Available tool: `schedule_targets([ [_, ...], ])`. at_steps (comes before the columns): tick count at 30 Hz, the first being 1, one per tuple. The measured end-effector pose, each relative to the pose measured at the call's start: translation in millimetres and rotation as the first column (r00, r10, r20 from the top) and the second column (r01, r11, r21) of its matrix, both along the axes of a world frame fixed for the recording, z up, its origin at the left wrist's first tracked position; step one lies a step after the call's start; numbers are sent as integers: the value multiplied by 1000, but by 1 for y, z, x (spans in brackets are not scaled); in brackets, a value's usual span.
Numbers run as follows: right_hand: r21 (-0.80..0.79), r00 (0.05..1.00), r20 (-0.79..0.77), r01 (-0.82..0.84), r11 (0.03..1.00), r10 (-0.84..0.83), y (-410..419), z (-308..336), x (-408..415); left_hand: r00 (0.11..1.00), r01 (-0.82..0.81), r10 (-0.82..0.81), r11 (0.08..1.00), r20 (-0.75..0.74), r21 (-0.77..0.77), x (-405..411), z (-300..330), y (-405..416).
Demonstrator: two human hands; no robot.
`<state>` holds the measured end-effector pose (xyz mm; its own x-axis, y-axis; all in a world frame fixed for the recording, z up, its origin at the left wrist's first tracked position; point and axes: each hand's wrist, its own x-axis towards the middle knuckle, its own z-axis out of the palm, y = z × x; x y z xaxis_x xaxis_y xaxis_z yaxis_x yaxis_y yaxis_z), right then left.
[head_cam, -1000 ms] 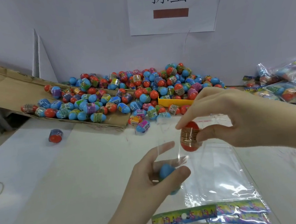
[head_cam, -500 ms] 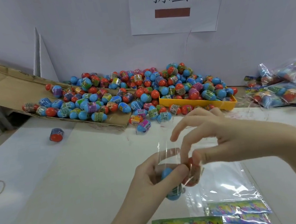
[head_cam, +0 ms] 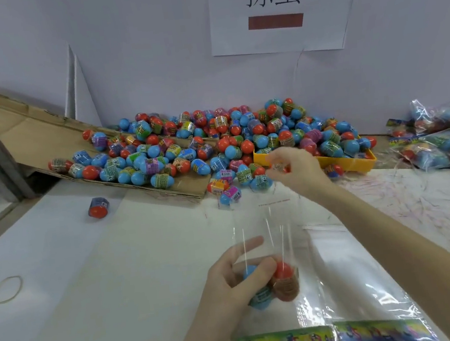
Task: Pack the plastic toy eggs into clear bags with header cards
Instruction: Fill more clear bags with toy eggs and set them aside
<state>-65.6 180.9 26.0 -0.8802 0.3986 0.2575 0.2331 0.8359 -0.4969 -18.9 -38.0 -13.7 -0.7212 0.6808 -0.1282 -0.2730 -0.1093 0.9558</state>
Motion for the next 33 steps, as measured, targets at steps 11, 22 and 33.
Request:
schedule_targets([
  [11, 496, 973, 212, -32, 868, -86, 5, -30, -25, 998, 39, -40, 999, -43, -27, 0, -2, 1],
  [22, -617, 940, -335, -271, 739, 64, -43, 49, 67, 1000, 22, -22, 1000, -12, 8, 4, -3, 3],
  [33, 303, 948, 81, -319, 898, 309, -73, 66, 96, 999, 3, -1, 999, -46, 43, 9, -1, 4],
])
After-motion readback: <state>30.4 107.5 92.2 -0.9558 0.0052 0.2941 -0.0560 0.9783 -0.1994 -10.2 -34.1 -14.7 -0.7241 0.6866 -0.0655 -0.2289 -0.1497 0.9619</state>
